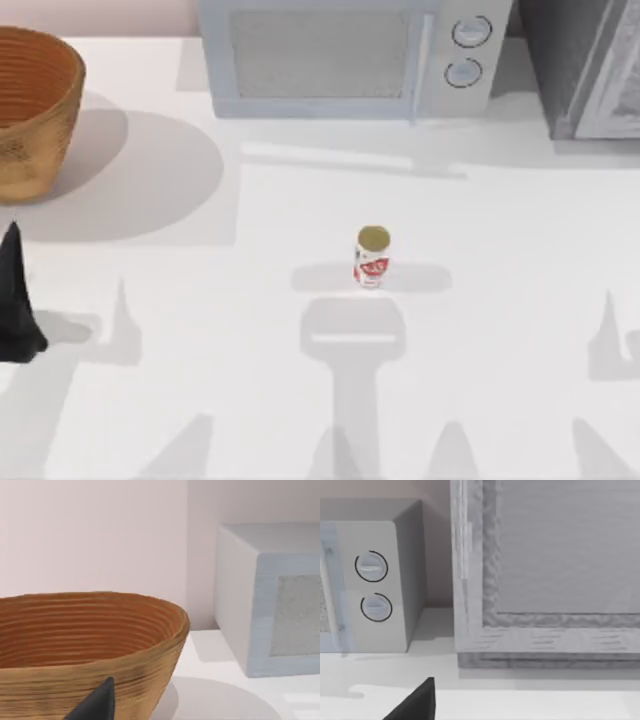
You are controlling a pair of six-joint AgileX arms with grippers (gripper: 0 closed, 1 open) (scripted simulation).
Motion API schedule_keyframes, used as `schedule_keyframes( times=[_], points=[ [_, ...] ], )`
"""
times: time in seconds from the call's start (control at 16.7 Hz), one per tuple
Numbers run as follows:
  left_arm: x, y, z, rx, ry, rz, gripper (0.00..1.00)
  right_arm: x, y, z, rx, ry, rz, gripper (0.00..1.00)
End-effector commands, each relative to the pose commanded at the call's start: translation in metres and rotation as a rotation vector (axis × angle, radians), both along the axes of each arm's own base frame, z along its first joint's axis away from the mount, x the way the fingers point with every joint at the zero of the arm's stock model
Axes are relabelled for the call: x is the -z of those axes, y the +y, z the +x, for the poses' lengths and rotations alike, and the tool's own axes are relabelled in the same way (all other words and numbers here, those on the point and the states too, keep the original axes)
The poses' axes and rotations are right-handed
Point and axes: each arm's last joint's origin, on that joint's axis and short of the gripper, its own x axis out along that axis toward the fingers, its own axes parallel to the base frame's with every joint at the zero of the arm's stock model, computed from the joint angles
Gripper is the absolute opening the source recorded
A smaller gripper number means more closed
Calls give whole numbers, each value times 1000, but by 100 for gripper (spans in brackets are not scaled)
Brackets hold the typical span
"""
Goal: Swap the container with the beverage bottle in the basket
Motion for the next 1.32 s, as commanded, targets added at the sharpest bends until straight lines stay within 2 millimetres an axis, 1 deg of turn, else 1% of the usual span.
schedule_keyframes(
  times=[0.12,0.24,0.72,0.96,1.32],
  points=[
    [15,2,-5,-58,7,-3,100,0,0,0,0,0,0,100],
    [24,4,-7,-92,15,-5,100,0,0,0,0,0,0,100],
    [27,4,-7,-100,22,-4,100,0,0,0,0,0,0,100],
    [31,10,2,-120,63,11,100,0,0,0,0,0,0,100],
    [41,27,25,-112,142,42,100,0,0,0,0,0,0,100]
  ],
)
